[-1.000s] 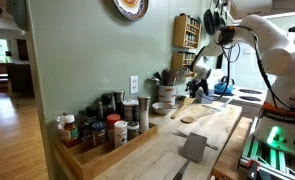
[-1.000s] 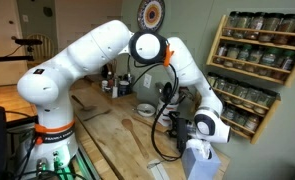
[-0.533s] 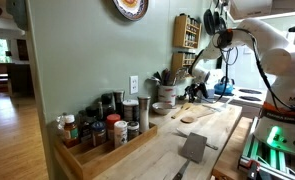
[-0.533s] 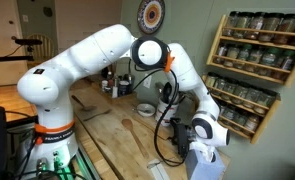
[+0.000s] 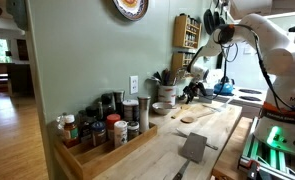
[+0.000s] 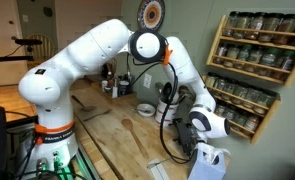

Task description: Place the wooden spatula on the table

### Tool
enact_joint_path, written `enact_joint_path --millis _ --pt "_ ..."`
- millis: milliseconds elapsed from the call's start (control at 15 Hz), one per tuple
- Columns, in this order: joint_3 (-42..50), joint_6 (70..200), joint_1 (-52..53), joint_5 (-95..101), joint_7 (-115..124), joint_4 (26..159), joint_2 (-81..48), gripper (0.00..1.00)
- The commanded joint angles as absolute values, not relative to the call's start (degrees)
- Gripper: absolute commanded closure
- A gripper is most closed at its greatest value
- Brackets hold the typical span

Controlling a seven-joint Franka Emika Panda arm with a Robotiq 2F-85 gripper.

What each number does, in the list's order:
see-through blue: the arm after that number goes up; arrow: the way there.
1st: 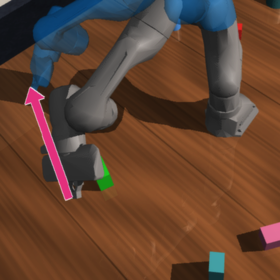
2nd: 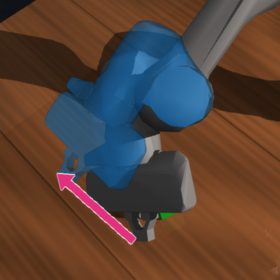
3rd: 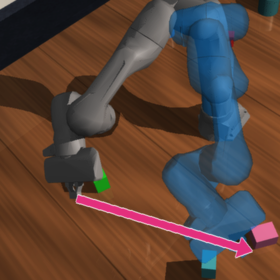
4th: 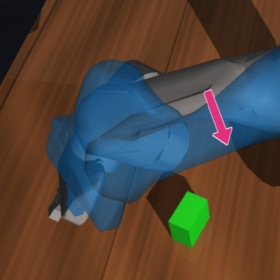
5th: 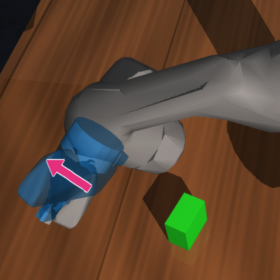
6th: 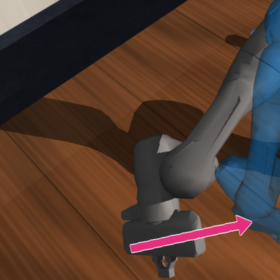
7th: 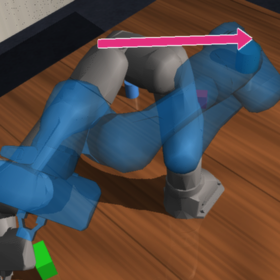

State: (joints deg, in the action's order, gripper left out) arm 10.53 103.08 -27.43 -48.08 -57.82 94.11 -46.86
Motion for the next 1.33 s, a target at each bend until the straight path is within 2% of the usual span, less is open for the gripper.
enact_joint_path --millis 0,533,1267 --pt "11.1 115.7 -24.1 -46.5 -60.8 105.5 -38.2 0.0" --pt "11.6 128.8 -19.8 -38.1 -57.4 126.9 -19.0 0.0" --pt "13.1 128.5 -17.8 -20.6 -39.2 147.0 12.5 0.0"
